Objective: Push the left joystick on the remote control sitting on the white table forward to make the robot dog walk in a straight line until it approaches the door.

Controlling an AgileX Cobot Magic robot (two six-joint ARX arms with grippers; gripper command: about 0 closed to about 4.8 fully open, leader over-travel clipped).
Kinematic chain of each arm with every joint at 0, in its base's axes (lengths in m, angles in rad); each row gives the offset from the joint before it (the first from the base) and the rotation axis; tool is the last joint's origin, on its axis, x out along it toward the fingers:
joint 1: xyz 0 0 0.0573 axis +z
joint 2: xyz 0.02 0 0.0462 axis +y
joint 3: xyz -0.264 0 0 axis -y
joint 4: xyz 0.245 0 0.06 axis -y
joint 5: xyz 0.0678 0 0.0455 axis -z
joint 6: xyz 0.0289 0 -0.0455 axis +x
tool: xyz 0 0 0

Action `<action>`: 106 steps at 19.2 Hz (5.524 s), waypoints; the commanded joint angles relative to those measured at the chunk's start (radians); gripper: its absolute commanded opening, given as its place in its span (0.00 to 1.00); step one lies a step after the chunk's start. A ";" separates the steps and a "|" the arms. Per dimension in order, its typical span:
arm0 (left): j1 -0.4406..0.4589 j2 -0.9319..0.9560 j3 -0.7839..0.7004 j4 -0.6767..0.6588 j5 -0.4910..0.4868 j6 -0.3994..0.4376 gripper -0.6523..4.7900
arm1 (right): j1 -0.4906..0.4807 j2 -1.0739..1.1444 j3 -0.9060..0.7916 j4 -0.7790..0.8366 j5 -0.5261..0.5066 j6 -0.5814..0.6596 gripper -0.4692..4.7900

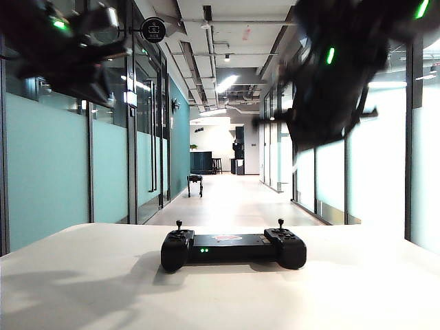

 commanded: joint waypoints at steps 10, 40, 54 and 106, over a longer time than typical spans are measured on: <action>0.000 -0.565 -0.457 0.143 -0.157 0.001 0.11 | 0.003 -0.473 -0.235 -0.052 -0.113 -0.075 0.09; -0.001 -1.392 -0.896 -0.160 -0.183 0.004 0.11 | 0.003 -1.358 -0.816 -0.218 -0.273 -0.153 0.09; -0.001 -1.392 -0.896 -0.160 -0.184 0.004 0.11 | -0.039 -1.644 -0.940 -0.327 -0.211 -0.153 0.09; 0.251 -1.392 -0.998 0.150 0.001 0.007 0.11 | -0.460 -1.643 -0.940 -0.173 -0.223 -0.142 0.09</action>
